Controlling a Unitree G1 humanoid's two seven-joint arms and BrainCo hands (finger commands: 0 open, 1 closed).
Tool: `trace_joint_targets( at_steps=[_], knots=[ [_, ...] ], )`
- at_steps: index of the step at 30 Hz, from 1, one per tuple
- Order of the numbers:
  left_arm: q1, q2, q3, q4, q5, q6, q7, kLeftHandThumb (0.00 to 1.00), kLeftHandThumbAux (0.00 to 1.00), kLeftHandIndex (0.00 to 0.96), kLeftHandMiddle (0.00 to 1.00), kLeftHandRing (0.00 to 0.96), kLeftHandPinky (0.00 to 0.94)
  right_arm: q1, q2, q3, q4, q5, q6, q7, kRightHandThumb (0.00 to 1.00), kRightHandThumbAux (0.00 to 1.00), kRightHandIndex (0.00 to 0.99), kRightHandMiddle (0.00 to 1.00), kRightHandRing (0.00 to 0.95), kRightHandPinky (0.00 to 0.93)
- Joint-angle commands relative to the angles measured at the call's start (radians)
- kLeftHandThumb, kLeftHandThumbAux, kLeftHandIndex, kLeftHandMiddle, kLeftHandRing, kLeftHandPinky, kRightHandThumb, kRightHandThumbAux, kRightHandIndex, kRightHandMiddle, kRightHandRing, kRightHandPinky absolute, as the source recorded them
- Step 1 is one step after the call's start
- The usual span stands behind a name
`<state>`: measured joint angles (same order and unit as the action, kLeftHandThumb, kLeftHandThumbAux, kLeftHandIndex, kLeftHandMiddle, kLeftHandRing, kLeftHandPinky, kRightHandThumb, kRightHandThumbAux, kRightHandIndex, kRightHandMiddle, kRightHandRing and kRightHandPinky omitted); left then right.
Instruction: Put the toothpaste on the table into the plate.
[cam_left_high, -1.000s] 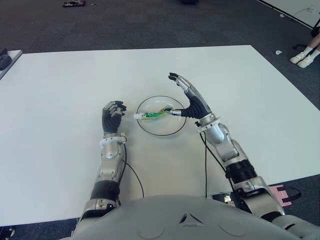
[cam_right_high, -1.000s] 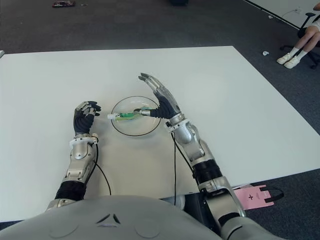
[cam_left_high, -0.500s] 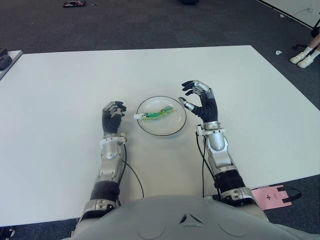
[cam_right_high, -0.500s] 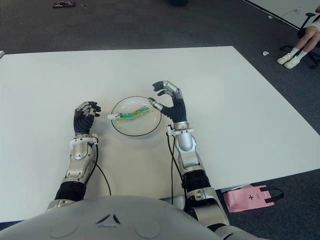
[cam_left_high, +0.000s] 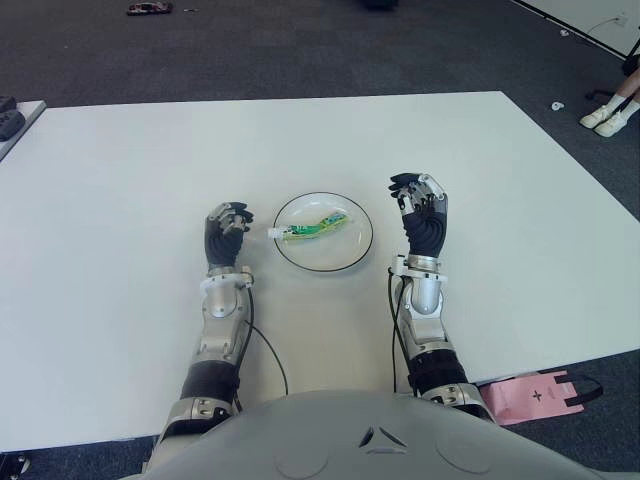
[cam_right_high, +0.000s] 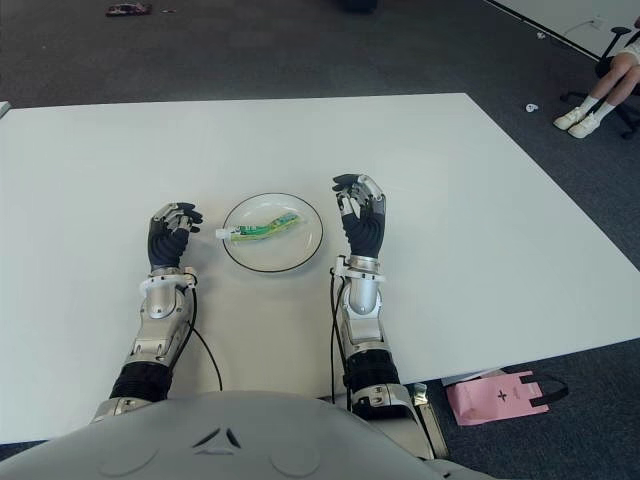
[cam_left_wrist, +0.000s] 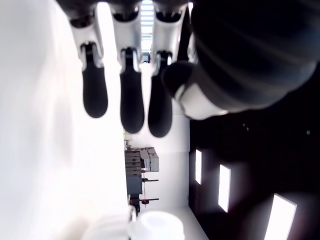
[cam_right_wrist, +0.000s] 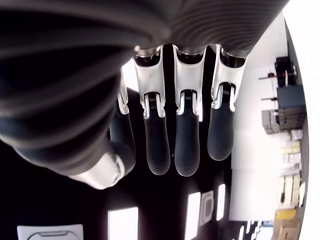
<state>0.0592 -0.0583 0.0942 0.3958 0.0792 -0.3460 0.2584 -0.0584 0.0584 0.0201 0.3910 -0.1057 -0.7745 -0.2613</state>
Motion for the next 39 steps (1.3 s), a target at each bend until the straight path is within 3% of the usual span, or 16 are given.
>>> trace_joint_targets(
  at_steps=[1, 13, 24, 34, 39],
  knots=[
    [0.037, -0.004, -0.006, 0.048, 0.001, 0.046, -0.007, 0.712, 0.716, 0.435, 0.513, 0.499, 0.483, 0.001, 0.025, -0.021, 0.024, 0.015, 0.048, -0.009, 0.7, 0.728, 0.43, 0.476, 0.476, 0.488],
    [0.037, -0.008, -0.007, 0.04, 0.003, 0.049, -0.002, 0.711, 0.716, 0.434, 0.519, 0.51, 0.501, 0.003, 0.009, -0.064, 0.051, 0.044, 0.116, 0.01, 0.701, 0.727, 0.43, 0.495, 0.494, 0.495],
    [0.04, -0.01, -0.007, 0.034, 0.002, 0.048, -0.005, 0.712, 0.716, 0.435, 0.51, 0.505, 0.483, -0.021, -0.067, -0.116, 0.143, 0.048, 0.138, 0.054, 0.703, 0.729, 0.429, 0.499, 0.504, 0.509],
    [0.035, -0.014, -0.002, 0.042, 0.008, 0.046, 0.011, 0.713, 0.716, 0.435, 0.513, 0.506, 0.488, -0.039, -0.118, -0.11, 0.196, 0.011, 0.127, 0.073, 0.704, 0.729, 0.431, 0.508, 0.518, 0.541],
    [0.035, -0.008, -0.009, 0.046, 0.009, 0.022, -0.004, 0.713, 0.716, 0.435, 0.518, 0.509, 0.495, -0.043, -0.154, -0.093, 0.205, 0.007, 0.172, 0.116, 0.703, 0.731, 0.43, 0.504, 0.524, 0.55]
  ],
)
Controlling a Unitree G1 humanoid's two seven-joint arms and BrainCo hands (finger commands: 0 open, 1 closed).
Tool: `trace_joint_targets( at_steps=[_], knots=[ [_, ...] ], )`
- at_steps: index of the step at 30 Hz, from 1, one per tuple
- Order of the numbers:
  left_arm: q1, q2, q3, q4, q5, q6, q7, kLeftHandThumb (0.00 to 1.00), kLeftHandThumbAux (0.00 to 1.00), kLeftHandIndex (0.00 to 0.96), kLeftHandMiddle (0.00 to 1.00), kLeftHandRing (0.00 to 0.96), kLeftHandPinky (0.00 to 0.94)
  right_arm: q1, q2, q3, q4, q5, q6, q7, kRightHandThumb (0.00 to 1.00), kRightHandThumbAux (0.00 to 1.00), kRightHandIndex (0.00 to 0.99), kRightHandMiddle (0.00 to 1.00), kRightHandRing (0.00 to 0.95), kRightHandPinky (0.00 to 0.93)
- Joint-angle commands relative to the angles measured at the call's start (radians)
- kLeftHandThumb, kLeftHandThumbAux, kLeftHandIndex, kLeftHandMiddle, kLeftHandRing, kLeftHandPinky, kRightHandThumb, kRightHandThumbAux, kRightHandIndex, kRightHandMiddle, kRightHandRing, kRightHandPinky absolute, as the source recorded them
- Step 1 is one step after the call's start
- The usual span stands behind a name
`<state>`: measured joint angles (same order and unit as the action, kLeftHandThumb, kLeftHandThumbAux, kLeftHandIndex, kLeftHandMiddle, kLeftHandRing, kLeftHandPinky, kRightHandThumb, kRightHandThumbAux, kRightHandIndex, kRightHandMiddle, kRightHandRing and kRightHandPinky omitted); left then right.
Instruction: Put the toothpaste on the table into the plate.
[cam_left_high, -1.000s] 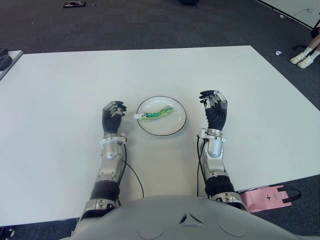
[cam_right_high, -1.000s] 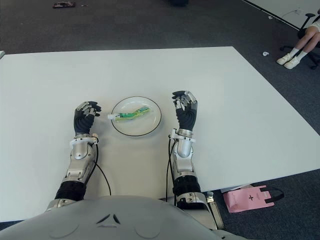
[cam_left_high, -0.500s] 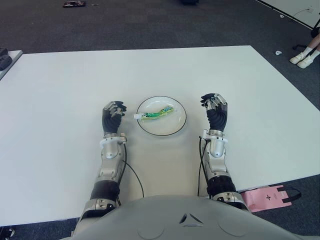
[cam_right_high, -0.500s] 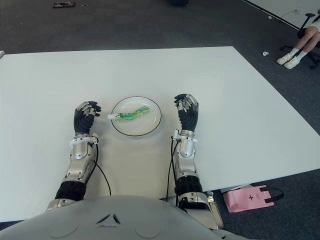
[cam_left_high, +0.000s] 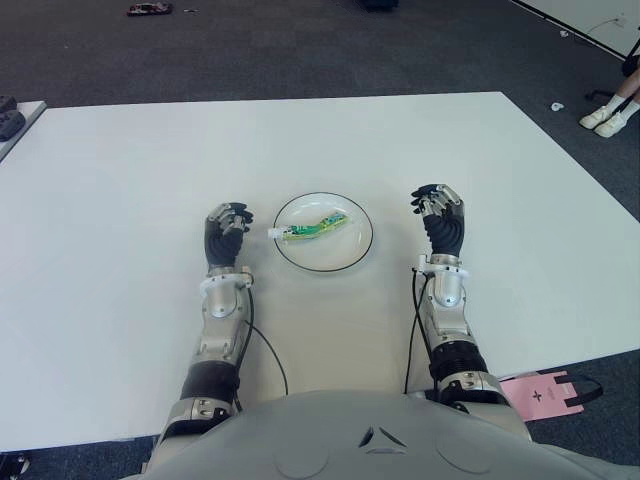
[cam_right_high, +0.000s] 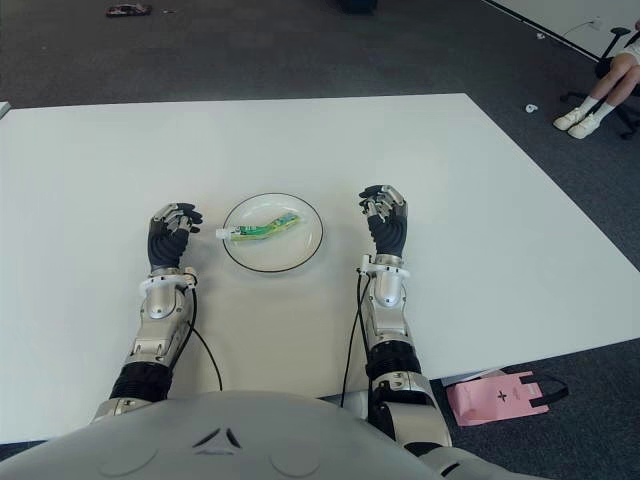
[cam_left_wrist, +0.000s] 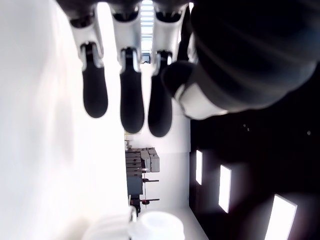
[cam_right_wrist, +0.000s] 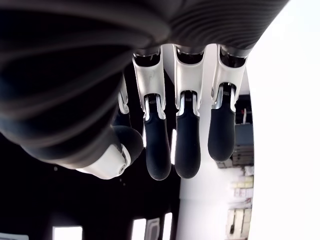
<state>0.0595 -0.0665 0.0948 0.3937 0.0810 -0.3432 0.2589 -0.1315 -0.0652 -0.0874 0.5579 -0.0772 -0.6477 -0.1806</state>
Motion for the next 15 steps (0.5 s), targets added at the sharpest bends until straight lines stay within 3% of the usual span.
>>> trace_joint_targets(
  at_steps=[1, 15],
  knots=[
    [0.035, 0.001, -0.011, 0.049, 0.007, 0.016, -0.007, 0.712, 0.716, 0.436, 0.522, 0.511, 0.499, 0.031, -0.034, 0.017, 0.036, -0.021, 0.053, 0.042, 0.703, 0.732, 0.43, 0.503, 0.521, 0.548],
    [0.033, 0.012, -0.02, 0.048, 0.005, 0.011, -0.018, 0.711, 0.718, 0.436, 0.533, 0.519, 0.508, 0.039, -0.092, 0.049, 0.011, -0.074, 0.284, 0.057, 0.703, 0.735, 0.425, 0.473, 0.508, 0.524]
  ],
)
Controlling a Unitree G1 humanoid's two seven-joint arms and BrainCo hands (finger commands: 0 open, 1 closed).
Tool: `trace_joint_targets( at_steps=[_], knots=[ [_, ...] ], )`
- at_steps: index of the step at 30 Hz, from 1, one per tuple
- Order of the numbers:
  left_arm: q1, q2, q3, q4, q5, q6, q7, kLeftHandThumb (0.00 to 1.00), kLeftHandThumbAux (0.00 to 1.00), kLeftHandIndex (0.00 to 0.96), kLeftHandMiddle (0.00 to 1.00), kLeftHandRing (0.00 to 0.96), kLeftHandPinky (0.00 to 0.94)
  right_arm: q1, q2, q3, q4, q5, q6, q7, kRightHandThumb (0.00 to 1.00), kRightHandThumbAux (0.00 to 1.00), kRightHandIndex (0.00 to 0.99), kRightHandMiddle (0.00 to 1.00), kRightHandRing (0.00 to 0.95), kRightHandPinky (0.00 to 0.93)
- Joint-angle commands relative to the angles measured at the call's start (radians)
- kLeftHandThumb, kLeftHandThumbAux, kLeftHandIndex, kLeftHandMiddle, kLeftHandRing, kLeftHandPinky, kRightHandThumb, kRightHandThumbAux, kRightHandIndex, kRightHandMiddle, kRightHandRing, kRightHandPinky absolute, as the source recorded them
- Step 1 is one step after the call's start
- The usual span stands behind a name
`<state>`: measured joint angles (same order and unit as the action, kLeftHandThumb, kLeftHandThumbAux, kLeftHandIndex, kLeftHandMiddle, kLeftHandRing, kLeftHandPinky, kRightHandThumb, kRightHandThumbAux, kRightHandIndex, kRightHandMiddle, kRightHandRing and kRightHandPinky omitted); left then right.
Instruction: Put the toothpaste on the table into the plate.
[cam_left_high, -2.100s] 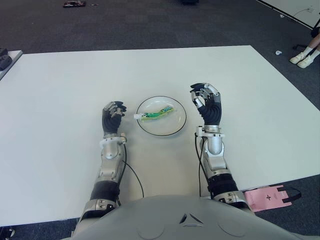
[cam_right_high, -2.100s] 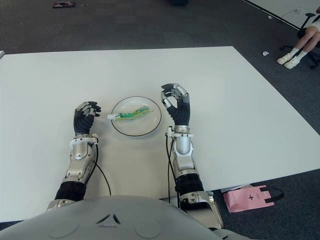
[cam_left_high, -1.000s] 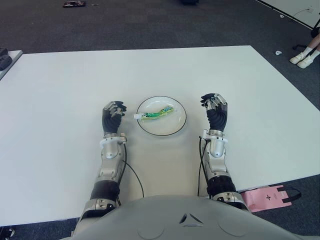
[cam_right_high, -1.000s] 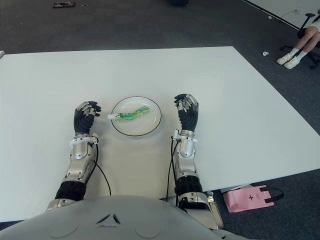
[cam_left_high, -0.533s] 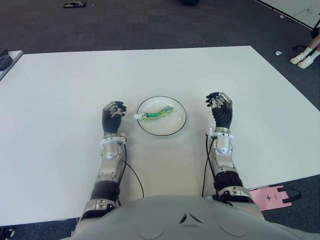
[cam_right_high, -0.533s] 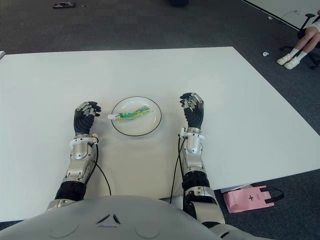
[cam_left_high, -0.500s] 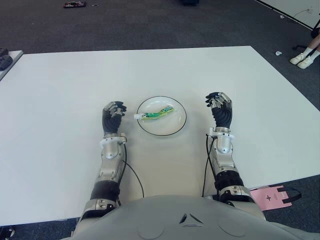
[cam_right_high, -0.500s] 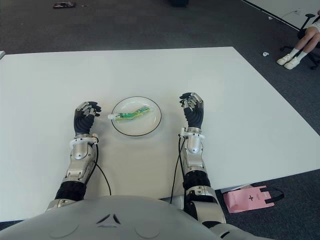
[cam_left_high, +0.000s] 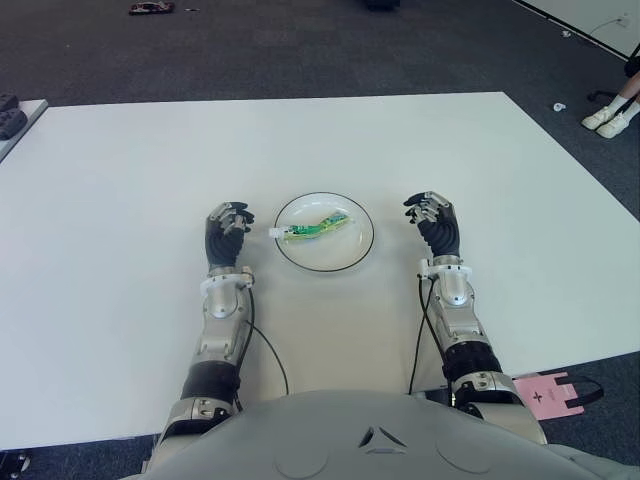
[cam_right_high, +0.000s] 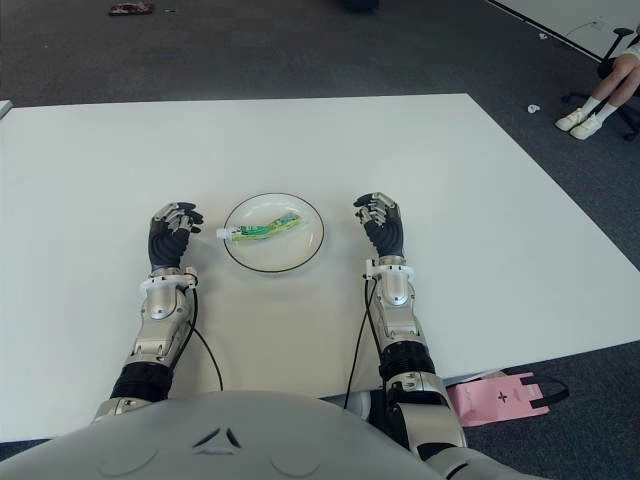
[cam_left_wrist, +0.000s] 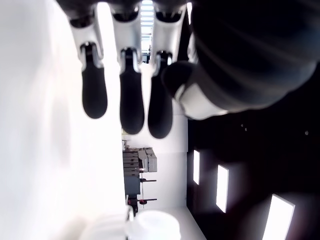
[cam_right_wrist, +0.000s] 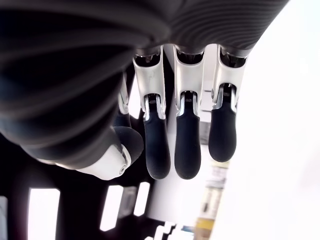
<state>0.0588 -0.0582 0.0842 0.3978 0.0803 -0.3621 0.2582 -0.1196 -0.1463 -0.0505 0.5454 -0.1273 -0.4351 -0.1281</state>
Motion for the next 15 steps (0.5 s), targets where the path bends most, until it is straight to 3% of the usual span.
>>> trace_joint_targets(
  at_steps=[1, 8, 15],
  knots=[
    [0.034, 0.005, -0.011, 0.043, 0.005, 0.03, -0.017, 0.711, 0.718, 0.436, 0.533, 0.52, 0.508, 0.025, -0.013, 0.014, 0.025, -0.028, 0.081, 0.004, 0.704, 0.734, 0.424, 0.472, 0.507, 0.521],
    [0.037, 0.009, -0.018, 0.037, 0.0, 0.028, -0.017, 0.711, 0.718, 0.436, 0.531, 0.519, 0.507, 0.017, -0.025, 0.031, 0.061, -0.044, 0.098, 0.006, 0.705, 0.734, 0.422, 0.476, 0.509, 0.53],
    [0.042, 0.011, -0.021, 0.026, 0.002, 0.041, -0.012, 0.71, 0.718, 0.436, 0.534, 0.52, 0.506, 0.013, -0.039, 0.064, 0.106, -0.073, 0.068, 0.007, 0.703, 0.734, 0.421, 0.477, 0.518, 0.529]
  ],
)
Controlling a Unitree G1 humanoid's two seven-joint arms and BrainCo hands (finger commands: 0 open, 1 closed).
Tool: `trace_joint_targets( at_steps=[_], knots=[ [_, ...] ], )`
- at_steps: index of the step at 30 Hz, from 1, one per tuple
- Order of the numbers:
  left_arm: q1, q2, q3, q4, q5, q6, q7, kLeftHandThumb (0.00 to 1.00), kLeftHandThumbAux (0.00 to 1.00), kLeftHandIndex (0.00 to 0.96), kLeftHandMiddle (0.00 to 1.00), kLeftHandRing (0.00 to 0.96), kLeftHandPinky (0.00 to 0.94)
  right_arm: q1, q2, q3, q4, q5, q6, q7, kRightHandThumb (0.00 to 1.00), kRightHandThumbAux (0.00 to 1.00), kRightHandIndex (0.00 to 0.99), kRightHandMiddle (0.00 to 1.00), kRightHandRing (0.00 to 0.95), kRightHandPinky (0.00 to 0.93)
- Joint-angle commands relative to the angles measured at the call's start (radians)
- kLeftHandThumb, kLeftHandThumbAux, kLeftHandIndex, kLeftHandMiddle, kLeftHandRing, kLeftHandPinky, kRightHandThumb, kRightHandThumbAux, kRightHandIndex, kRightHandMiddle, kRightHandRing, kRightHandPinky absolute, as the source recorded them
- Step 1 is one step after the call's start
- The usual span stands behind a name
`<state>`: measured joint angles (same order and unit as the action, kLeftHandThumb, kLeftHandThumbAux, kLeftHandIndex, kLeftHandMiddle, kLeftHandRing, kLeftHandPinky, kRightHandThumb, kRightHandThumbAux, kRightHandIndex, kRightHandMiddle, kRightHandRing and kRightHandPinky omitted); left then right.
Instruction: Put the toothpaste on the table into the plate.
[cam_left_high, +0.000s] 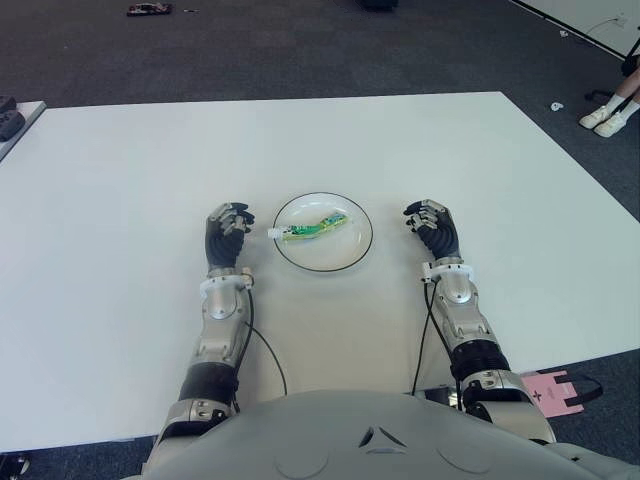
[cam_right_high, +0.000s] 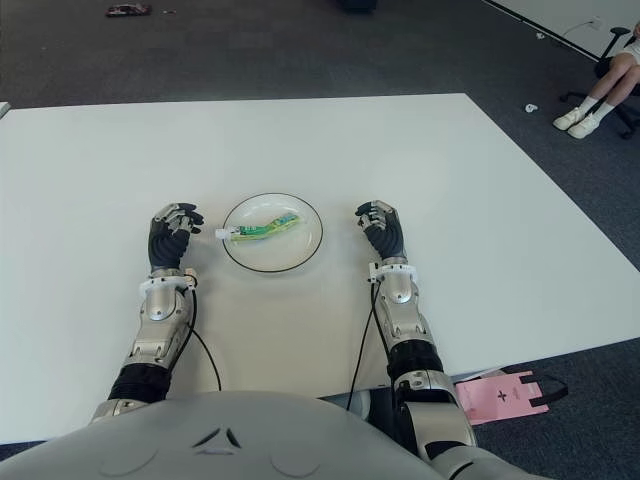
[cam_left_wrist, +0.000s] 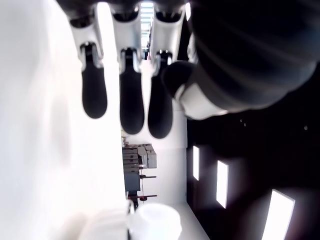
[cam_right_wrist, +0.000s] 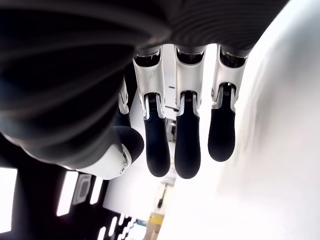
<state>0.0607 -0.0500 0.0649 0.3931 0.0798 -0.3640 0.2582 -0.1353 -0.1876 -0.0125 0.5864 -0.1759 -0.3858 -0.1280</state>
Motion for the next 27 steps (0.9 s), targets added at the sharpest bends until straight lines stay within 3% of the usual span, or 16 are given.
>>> trace_joint_targets(
  at_steps=[1, 8, 15, 27],
  knots=[
    [0.04, 0.003, -0.002, 0.029, 0.002, 0.046, -0.012, 0.71, 0.718, 0.436, 0.536, 0.522, 0.507, 0.029, 0.003, 0.029, 0.071, -0.026, 0.018, 0.008, 0.703, 0.734, 0.421, 0.48, 0.518, 0.527],
    [0.044, 0.007, -0.004, 0.021, 0.0, 0.05, -0.02, 0.71, 0.718, 0.436, 0.542, 0.529, 0.516, 0.038, 0.013, 0.043, 0.086, -0.025, 0.013, 0.007, 0.702, 0.734, 0.421, 0.483, 0.5, 0.509],
    [0.051, 0.01, -0.004, 0.009, -0.001, 0.057, -0.031, 0.711, 0.718, 0.436, 0.53, 0.52, 0.517, 0.057, 0.054, 0.031, 0.075, 0.012, 0.053, -0.001, 0.707, 0.734, 0.42, 0.466, 0.473, 0.466],
    [0.061, 0.005, -0.007, -0.013, -0.004, 0.103, -0.037, 0.709, 0.719, 0.435, 0.526, 0.515, 0.51, 0.104, 0.112, 0.02, -0.005, 0.029, 0.122, -0.041, 0.707, 0.734, 0.42, 0.469, 0.469, 0.481]
  ],
)
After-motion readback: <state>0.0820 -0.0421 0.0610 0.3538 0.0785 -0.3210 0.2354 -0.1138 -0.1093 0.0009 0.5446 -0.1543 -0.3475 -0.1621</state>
